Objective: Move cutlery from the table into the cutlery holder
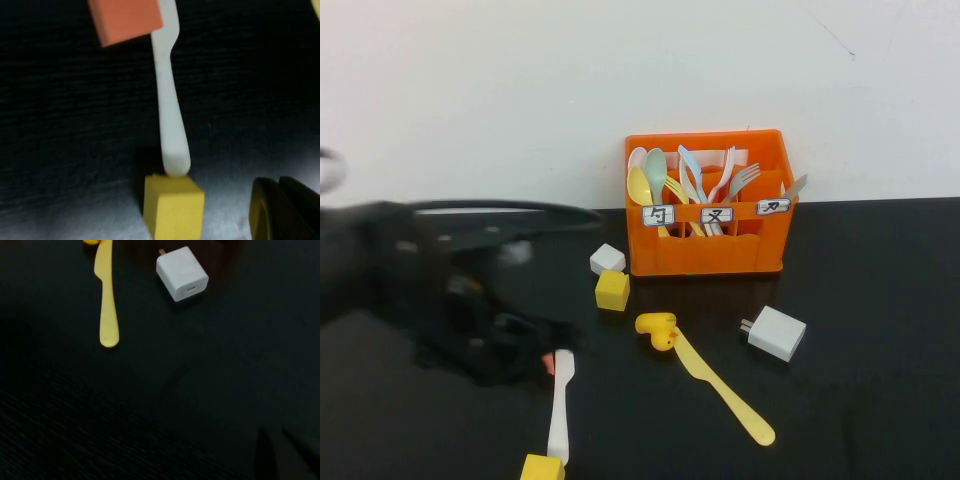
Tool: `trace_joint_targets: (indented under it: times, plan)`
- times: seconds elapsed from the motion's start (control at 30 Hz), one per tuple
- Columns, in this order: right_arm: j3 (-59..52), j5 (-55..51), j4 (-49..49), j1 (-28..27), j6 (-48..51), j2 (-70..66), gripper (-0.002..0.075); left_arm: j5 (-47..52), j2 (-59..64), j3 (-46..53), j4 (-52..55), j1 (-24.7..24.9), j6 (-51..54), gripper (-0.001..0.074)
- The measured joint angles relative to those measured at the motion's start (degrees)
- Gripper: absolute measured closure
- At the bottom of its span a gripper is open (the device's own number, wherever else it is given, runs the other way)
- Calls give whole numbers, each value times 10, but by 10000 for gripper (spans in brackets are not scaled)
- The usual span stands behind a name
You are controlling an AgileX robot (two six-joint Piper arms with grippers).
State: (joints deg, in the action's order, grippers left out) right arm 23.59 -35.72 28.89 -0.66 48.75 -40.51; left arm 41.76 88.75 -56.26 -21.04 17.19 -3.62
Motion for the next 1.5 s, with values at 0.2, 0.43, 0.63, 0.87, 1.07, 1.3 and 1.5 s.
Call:
trace_joint_targets:
  times: [0.2,0.43,0.63,0.87,1.07,1.3,1.5]
  plan:
    - [0,-3,0,0,4,0,728,-52,76,-19,121,82,-140,737]
    - [0,-3,5,0,4,0,728,-85,138,-20,175,109,-223,619]
    - [0,1,14,0,4,0,728,-116,173,-20,233,109,-316,421]
    - [0,13,16,0,4,0,728,-122,216,-59,271,109,-351,397]
    - [-6,16,30,0,4,0,728,-101,250,-104,290,109,-366,394]
    - [-6,18,30,0,4,0,728,-103,272,-111,299,109,-394,393]
    - [-6,18,30,0,4,0,728,-103,273,-112,314,109,-413,393]
